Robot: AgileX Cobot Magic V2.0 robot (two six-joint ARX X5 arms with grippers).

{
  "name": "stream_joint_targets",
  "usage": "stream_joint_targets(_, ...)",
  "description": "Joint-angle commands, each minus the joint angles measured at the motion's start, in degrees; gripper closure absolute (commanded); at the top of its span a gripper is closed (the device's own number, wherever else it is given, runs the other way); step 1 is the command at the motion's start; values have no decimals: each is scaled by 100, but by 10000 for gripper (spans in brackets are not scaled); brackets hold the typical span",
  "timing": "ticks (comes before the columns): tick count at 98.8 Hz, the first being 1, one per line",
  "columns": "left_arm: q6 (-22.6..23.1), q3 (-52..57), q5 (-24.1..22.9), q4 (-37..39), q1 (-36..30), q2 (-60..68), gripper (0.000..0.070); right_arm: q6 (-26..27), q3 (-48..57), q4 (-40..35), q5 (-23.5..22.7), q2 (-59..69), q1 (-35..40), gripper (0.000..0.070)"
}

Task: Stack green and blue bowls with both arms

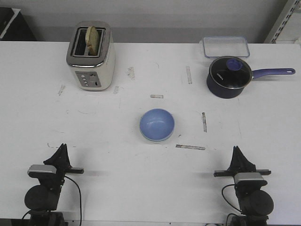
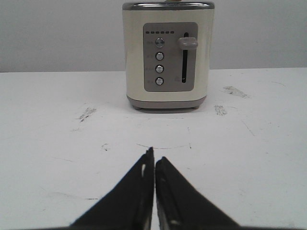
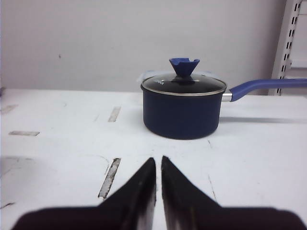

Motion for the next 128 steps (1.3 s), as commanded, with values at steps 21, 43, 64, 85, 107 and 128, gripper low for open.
stream_joint_targets(21, 9, -125, -17, 83, -4, -11, 698, 13, -13, -39, -103, -2, 11, 685)
stream_joint_targets(43, 9, -125, -17, 83, -4, -11, 698, 15, -13, -138, -107, -2, 11, 685)
stream_joint_targets(64, 9, -125, -17, 83, -4, -11, 698, 13, -13, -35, -107, -2, 9, 686)
stream_joint_targets(85, 9, -125, -17, 83, -4, -11, 698, 13, -13, -37, -103, -2, 9, 685)
stream_joint_targets(107, 9, -125, -17, 83, -4, -11, 698, 13, -13, -37, -103, -2, 9, 686)
stream_joint_targets(128, 9, -125, -17, 83, -4, -11, 698, 13, -13, -37, -103, -2, 9, 685)
